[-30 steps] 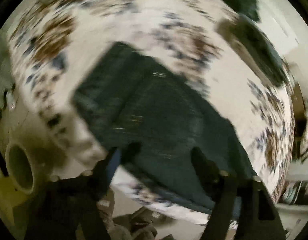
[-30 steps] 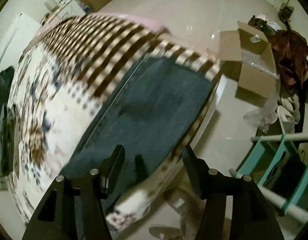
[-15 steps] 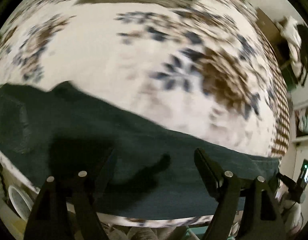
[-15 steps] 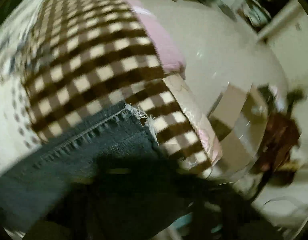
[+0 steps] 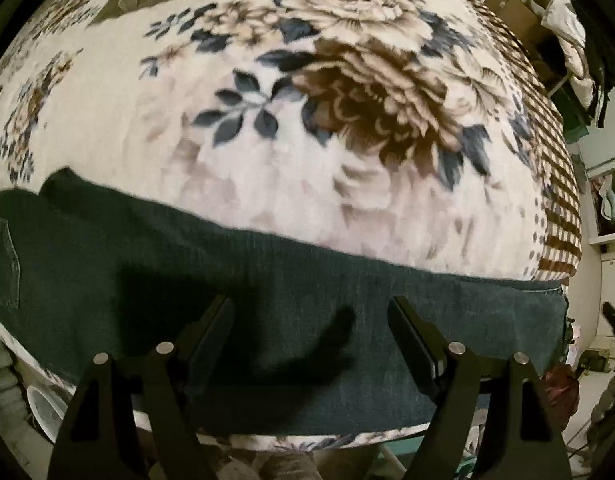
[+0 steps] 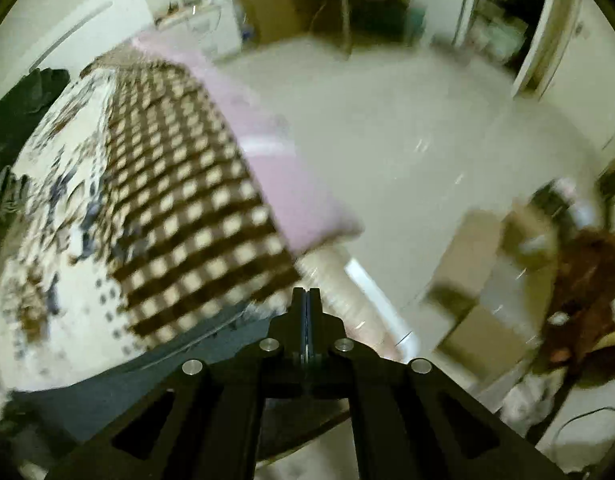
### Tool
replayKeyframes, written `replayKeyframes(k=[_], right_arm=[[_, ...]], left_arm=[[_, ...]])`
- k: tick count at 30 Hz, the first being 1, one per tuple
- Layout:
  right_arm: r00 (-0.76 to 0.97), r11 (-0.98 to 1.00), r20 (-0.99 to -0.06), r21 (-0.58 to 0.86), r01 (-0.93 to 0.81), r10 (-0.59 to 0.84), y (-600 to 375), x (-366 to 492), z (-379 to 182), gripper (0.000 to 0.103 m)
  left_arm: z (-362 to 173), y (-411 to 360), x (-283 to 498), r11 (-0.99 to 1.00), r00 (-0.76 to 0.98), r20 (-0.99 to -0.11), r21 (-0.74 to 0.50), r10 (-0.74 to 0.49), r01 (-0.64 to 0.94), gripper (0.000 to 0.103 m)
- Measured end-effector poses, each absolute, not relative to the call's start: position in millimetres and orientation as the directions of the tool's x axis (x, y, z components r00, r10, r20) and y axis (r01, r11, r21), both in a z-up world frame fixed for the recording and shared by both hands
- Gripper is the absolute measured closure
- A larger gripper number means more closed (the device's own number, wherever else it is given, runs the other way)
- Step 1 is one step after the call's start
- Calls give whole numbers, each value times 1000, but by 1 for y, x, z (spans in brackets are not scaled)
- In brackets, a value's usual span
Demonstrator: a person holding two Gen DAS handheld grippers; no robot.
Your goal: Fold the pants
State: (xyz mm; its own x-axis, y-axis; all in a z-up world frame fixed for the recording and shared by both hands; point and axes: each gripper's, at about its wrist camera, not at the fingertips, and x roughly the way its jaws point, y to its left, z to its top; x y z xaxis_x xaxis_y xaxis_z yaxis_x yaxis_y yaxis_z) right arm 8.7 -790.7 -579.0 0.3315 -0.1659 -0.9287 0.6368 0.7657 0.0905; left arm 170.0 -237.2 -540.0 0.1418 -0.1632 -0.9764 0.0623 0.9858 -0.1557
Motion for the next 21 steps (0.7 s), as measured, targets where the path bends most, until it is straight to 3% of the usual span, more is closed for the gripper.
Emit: replayKeyframes(k=[1, 2, 3, 6, 7, 8, 9, 11, 13, 17, 21], right_arm=[[319, 770, -942, 129, 625, -102, -792, 11, -590, 72], [315, 774, -948, 169, 611, -41, -792, 12, -601, 41], [306, 775, -952, 185, 604, -10, -783, 11, -611, 32], [220, 787, -975, 168, 594, 42, -767, 15, -651, 30], [168, 793, -985, 128, 596, 32, -763, 19, -664, 35], [150, 802, -989, 91, 591, 1, -758, 22, -672, 68], [141, 818, -989, 36, 573, -55, -750, 25, -674, 83], [145, 857, -969, -100, 506, -199, -726, 32, -669, 100], [192, 859, -933, -182, 479, -304, -708, 32, -652, 101], [256, 802, -888, -181, 569, -383, -719, 21, -617, 102], [258, 788, -924, -70, 611, -282, -748, 17, -615, 102]], left_arm=[[-541, -237, 167, 986, 140, -977, -154, -161, 61, 25], [-542, -237, 164, 987, 138, -978, -150, -157, 63, 25], [-543, -237, 162, 987, 137, -979, -145, -153, 65, 25], [-549, -238, 156, 989, 129, -983, -126, -134, 72, 25], [-550, -238, 155, 990, 127, -983, -121, -129, 71, 25], [-553, -238, 155, 991, 124, -985, -115, -123, 70, 25], [-556, -237, 155, 992, 121, -986, -110, -117, 66, 25], [-559, -237, 154, 992, 121, -986, -106, -113, 64, 25], [-562, -237, 154, 992, 120, -987, -102, -110, 67, 25], [-562, -228, 152, 993, 124, -986, -106, -111, 53, 25], [-565, -210, 150, 992, 104, -987, -123, -123, 3, 25]])
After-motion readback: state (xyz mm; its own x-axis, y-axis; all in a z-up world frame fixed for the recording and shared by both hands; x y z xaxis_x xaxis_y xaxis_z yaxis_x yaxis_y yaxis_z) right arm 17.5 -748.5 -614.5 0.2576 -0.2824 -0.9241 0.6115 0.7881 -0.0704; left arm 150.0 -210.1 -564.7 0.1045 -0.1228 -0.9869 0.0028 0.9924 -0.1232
